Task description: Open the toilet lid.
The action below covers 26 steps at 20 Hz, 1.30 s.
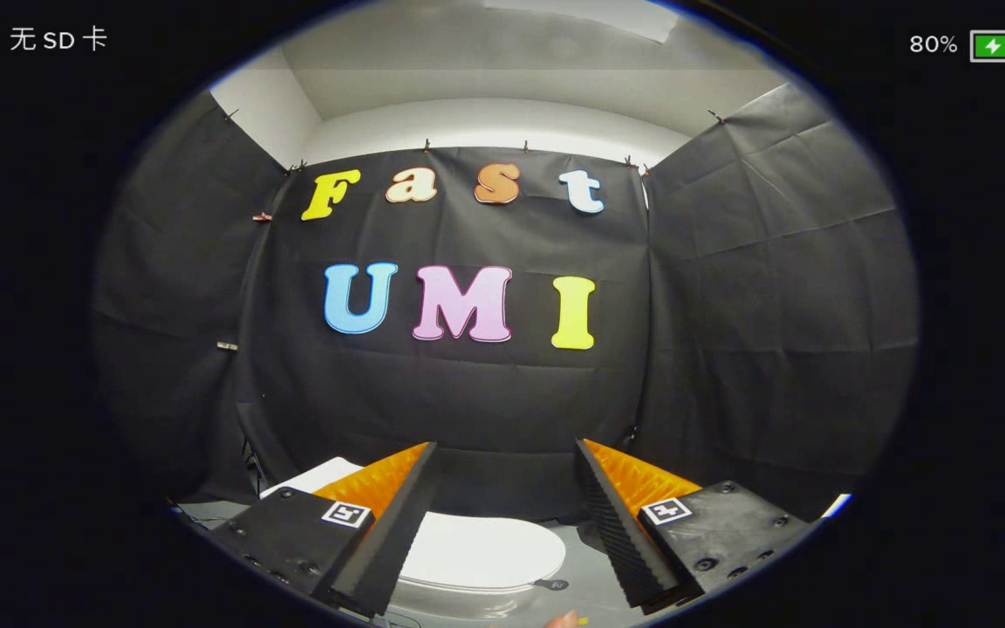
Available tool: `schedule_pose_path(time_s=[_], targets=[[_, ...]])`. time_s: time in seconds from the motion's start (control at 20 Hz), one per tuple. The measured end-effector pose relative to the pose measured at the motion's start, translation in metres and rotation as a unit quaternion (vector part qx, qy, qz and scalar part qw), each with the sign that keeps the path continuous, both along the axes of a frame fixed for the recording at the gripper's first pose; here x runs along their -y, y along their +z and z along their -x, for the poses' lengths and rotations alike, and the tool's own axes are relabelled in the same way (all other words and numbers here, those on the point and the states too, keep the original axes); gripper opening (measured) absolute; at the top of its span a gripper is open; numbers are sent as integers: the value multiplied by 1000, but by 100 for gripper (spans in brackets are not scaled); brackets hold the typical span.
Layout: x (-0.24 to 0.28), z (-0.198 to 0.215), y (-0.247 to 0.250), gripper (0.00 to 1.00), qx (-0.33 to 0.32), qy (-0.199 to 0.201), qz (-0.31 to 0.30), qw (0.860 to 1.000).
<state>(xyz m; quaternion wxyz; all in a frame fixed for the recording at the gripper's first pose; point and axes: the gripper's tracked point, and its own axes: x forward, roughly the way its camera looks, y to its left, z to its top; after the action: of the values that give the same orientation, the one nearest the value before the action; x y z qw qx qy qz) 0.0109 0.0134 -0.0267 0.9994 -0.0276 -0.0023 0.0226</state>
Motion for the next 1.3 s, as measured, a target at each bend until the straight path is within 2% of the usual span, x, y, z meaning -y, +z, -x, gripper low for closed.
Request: schedule_pose_path(time_s=[0.3,0.6,0.85,1.05,1.3], targets=[[1,-5,-5,98,15,-2,1,1000],[2,-9,-37,98,6,7,-11,1000],[4,-17,-86,98,-20,11,11,1000],[2,-24,-122,98,-35,25,-8,999],[6,-39,-194,98,-71,42,-9,997]])
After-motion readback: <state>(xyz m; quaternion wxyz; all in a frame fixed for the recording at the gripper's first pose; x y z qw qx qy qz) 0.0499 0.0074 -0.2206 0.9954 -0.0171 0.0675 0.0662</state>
